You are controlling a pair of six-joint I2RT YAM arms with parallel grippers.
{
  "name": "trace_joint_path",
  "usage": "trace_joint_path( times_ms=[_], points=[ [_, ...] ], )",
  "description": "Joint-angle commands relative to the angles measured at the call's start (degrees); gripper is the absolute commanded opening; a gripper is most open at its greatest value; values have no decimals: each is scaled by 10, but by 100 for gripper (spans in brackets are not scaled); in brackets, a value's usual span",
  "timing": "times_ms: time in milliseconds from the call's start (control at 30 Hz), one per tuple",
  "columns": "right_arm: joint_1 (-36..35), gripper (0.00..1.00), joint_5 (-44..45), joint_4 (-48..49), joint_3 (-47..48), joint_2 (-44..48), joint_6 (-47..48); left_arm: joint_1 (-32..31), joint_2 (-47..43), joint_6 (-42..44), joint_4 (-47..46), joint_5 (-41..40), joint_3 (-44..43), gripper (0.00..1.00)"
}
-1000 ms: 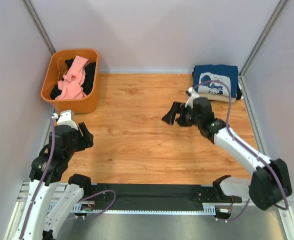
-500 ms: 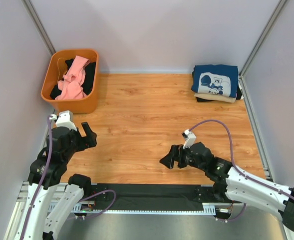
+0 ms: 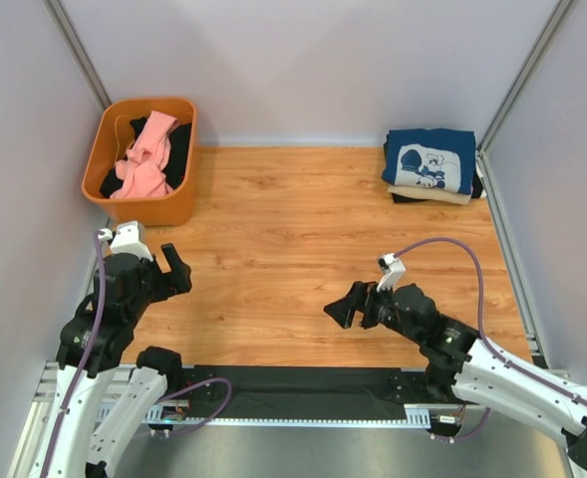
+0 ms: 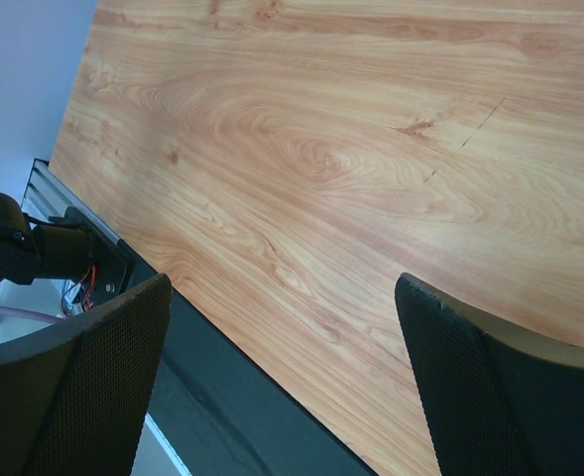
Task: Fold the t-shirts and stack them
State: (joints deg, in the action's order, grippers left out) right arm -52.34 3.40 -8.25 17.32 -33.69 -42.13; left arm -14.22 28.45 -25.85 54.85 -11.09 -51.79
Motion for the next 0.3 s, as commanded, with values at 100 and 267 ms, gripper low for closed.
trace_joint_path(
  times_ms=[100, 267],
  points=[
    [-4, 94, 22, -6, 17, 13, 6, 0, -3, 1, -12, -6, 0, 96],
    [-4, 94, 21, -18, 22, 13, 10, 0, -4, 0, -12, -5, 0, 96]
  ],
)
